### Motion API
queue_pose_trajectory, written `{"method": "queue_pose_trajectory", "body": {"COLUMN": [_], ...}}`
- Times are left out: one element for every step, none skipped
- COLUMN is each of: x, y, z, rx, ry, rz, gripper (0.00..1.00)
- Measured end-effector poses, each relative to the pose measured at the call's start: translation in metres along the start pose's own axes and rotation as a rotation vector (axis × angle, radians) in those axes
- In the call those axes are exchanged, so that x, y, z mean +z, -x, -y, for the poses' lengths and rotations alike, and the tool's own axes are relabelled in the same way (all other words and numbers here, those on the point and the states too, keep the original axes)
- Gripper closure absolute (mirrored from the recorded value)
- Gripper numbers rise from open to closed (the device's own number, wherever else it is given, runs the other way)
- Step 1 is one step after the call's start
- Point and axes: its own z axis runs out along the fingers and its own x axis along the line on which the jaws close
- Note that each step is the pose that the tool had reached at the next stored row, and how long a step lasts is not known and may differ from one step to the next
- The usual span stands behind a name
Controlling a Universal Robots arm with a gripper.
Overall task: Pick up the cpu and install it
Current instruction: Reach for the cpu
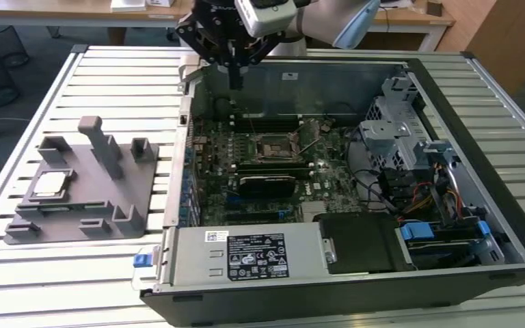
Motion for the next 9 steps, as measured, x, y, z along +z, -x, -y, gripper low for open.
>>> {"method": "queue_pose_trajectory", "body": {"x": [0.0001,0.0001,0.0002,0.0002,0.0003,0.0003,0.0004,0.0004,0.0005], "y": [-0.0004,-0.0007,-0.0011,-0.0014,-0.0017,-0.0019,-0.0021,-0.0024,-0.0028], "z": [0.0,0.0,0.0001,0.0001,0.0001,0.0002,0.0002,0.0002,0.0002], "rx": [0.0,0.0,0.0,0.0,0.0,0.0,0.0,0.0,0.0], "ry": [0.0,0.0,0.0,0.0,0.0,0.0,0.0001,0.0,0.0], "rz": [0.0,0.0,0.0,0.0,0.0,0.0,0.0,0.0,0.0], "gripper": [0.89,0.89,0.89,0.89,0.89,0.89,0.89,0.89,0.89]}}
